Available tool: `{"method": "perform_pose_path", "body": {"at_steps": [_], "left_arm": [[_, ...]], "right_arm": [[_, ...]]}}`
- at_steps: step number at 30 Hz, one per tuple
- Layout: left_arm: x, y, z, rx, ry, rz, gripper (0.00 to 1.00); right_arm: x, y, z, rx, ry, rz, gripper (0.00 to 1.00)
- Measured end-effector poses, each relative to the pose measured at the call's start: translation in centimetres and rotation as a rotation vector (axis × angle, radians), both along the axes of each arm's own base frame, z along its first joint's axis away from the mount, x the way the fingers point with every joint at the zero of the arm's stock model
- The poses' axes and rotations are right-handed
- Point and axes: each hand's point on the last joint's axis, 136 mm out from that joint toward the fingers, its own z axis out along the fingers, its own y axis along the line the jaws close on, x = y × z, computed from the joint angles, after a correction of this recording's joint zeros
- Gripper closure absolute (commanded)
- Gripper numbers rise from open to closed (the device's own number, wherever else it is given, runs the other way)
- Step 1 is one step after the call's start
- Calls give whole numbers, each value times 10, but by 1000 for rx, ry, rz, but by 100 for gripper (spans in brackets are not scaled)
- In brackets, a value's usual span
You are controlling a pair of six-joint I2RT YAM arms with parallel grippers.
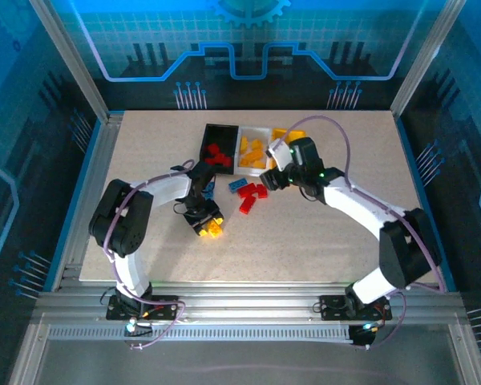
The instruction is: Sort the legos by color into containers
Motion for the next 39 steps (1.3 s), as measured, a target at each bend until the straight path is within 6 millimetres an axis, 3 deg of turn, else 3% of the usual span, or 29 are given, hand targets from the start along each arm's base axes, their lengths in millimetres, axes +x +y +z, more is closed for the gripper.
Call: {"method": "perform_pose_path", "body": {"at_steps": [5,11,16,21,24,28,30,32,34,39], "left_arm": [[-3,0,0,19,25,-16,69],[8,-9,8,0,-6,-31,69],[62,-33,53,-73,-172,-31,69],[135,-40,121,-144,-389,19,69],[181,-45,143,-172,-492,58,69],[233,-63,138,-204,-557,104,60],[257,-77,126,-220,-570,119,42],[274,-90,113,-233,-574,126,31],[284,-102,103,-246,-574,130,26],[289,-113,124,-274,-633,111,24]], "right_arm": [[-26,-12,-3,7,20,-7,28],[-38,-14,-18,13,130,-52,29],[-38,-6,-44,4,316,-157,31],[-59,4,-65,-12,446,-260,32],[-67,0,-64,27,472,-326,33],[-80,-10,-53,70,469,-380,32],[-85,-12,-46,83,466,-386,32],[-89,-12,-41,90,463,-387,31],[-93,-9,-40,87,463,-381,30],[-104,5,-49,35,489,-357,31]]}}
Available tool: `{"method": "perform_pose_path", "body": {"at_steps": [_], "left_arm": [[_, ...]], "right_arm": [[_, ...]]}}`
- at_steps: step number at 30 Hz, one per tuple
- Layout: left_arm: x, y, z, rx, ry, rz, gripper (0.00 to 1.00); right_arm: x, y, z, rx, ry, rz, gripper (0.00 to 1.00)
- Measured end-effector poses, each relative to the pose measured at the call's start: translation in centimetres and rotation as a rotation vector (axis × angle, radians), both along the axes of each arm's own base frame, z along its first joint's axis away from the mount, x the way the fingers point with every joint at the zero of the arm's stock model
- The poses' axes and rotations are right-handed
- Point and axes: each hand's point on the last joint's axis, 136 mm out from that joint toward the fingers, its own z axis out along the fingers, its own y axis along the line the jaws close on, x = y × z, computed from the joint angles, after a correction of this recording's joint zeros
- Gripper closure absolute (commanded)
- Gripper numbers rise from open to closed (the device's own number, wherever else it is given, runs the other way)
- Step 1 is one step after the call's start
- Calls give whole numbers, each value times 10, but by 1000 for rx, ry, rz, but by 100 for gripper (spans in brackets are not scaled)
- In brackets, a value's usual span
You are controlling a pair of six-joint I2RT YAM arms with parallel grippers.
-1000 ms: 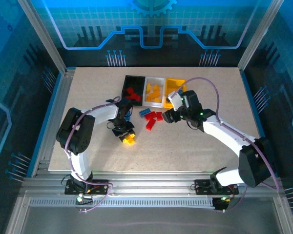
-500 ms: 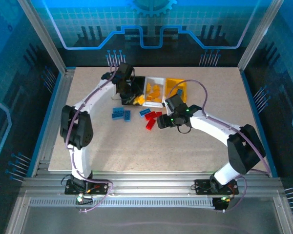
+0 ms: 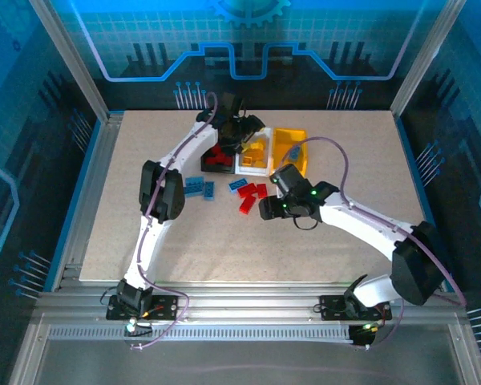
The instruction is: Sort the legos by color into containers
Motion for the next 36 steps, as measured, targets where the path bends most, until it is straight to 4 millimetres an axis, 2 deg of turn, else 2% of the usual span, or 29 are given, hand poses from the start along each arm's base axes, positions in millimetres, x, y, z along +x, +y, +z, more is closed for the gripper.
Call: {"method": "perform_pose_path", "body": {"at_steps": [4,7,9,12,14,16,19,24,28,34,36], "left_arm": [[-11,7,7,53,-24,-42,23],[-37,28,25,114,-40,-64,23],[-59,48,47,150,-70,-72,22],[-93,82,85,188,-138,-67,22],[-114,105,104,207,-179,-50,22],[-134,126,113,225,-201,-30,22],[-161,154,111,256,-196,-3,21],[-197,179,83,301,-127,-2,21],[-220,189,69,324,-82,-12,20],[-238,195,70,329,-85,-13,20],[-241,196,68,329,-81,-13,20]], "right_arm": [[5,20,-18,-54,53,6,30],[13,43,-30,-99,87,3,29],[22,61,-36,-123,96,-9,29],[36,79,-43,-148,101,-49,29],[44,83,-50,-170,109,-85,29],[49,82,-58,-199,116,-126,30],[50,73,-71,-251,136,-187,30],[50,64,-79,-279,149,-262,32],[57,63,-79,-252,144,-312,35],[65,61,-83,-222,129,-362,54],[65,60,-82,-207,117,-372,56]]}}
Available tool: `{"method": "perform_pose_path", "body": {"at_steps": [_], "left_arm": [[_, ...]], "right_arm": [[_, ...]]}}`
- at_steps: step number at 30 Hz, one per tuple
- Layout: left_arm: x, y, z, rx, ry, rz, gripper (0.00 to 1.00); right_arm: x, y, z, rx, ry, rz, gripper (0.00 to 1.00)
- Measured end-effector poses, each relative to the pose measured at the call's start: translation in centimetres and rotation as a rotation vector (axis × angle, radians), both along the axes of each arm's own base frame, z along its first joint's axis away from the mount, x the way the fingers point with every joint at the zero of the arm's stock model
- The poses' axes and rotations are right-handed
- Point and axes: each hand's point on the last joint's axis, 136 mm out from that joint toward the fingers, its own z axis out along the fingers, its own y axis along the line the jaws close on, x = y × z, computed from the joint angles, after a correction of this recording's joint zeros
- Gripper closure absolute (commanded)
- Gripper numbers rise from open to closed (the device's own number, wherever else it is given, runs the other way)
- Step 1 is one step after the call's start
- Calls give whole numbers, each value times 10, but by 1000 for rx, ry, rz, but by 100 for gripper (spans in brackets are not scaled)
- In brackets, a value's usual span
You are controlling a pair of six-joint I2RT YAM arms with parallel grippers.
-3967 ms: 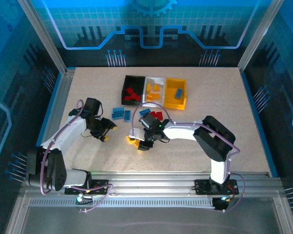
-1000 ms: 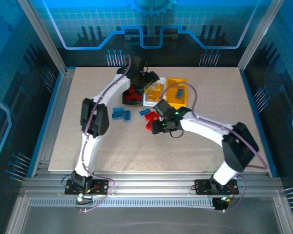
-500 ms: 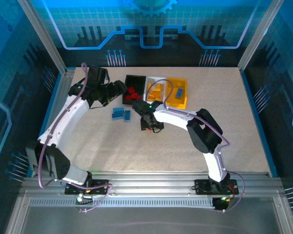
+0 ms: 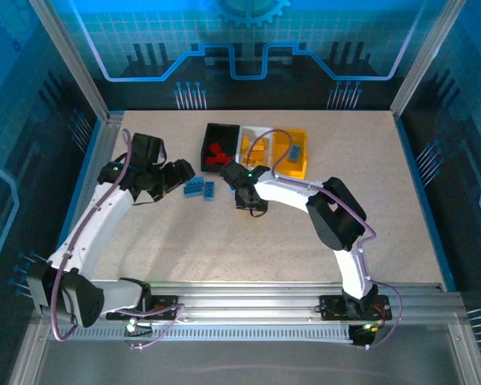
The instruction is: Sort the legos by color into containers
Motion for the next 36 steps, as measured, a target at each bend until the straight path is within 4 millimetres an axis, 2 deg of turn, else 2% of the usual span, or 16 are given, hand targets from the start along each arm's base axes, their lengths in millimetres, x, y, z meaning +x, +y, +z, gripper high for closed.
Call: {"method": "perform_pose_path", "body": {"at_steps": [4,9,13,16,20,22,25,31,34,36], "left_arm": [[-4,0,-10,3,25,-1,20],[-6,0,-15,3,37,-2,20],[-10,0,-24,0,55,-5,20],[-14,0,-32,2,72,-6,20],[-19,1,-41,3,94,-7,20],[-22,1,-43,4,100,-7,19],[-25,2,-45,2,103,-8,19],[-26,6,-46,1,104,5,19],[-25,9,-46,0,103,14,19],[-25,9,-46,0,103,17,19]], "right_arm": [[-8,-11,2,-18,-3,-3,57],[-34,-27,6,-68,22,19,58],[-51,-29,22,-76,23,64,58],[-54,-25,37,-59,-2,99,57],[-44,-14,56,-30,-34,130,42],[-39,-11,60,-18,-38,137,39],[-29,-10,50,-27,-19,127,34],[-7,-20,6,-89,56,86,31],[-1,-31,-7,-105,84,60,39],[4,-34,-11,-104,95,58,51]]}}
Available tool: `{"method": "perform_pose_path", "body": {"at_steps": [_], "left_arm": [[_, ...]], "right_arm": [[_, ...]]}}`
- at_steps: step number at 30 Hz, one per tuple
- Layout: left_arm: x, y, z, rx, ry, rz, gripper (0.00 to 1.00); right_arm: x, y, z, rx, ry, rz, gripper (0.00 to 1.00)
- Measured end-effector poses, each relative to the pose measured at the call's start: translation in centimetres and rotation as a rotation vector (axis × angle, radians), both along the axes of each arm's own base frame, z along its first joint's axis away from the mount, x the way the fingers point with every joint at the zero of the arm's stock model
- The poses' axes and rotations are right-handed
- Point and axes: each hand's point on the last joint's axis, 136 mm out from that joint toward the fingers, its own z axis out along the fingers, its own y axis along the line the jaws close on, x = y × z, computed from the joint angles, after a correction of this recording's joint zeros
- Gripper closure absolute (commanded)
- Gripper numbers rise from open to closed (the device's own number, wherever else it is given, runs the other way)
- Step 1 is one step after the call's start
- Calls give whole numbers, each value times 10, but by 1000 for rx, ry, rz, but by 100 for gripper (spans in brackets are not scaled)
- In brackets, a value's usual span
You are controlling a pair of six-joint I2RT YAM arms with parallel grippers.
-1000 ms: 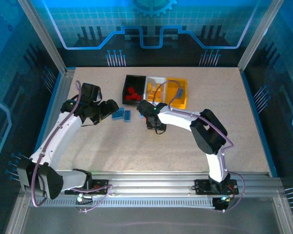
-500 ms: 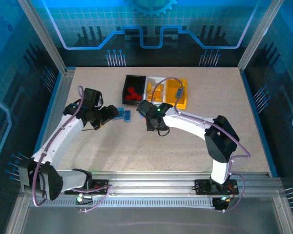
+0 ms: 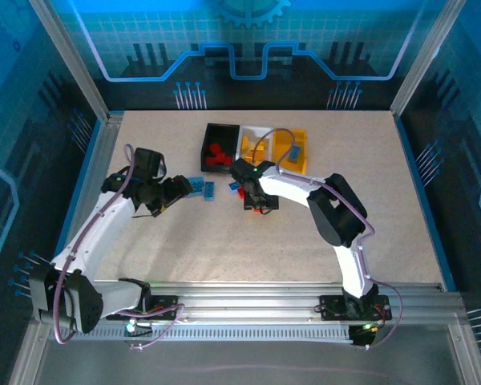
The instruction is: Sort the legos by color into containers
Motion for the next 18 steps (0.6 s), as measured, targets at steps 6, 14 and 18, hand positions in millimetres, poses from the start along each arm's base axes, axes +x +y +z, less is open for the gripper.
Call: {"method": "perform_pose_path", "body": {"at_steps": [6,14,18], "left_arm": [[1,1,0,-2,0,3,19],[8,1,-24,31,69,-34,18],[13,2,-38,40,112,-34,18]], "right_arm": [[5,8,-1,28,-2,22,77],[-4,34,28,83,-20,117,75],[20,79,84,244,-119,189,75]]}}
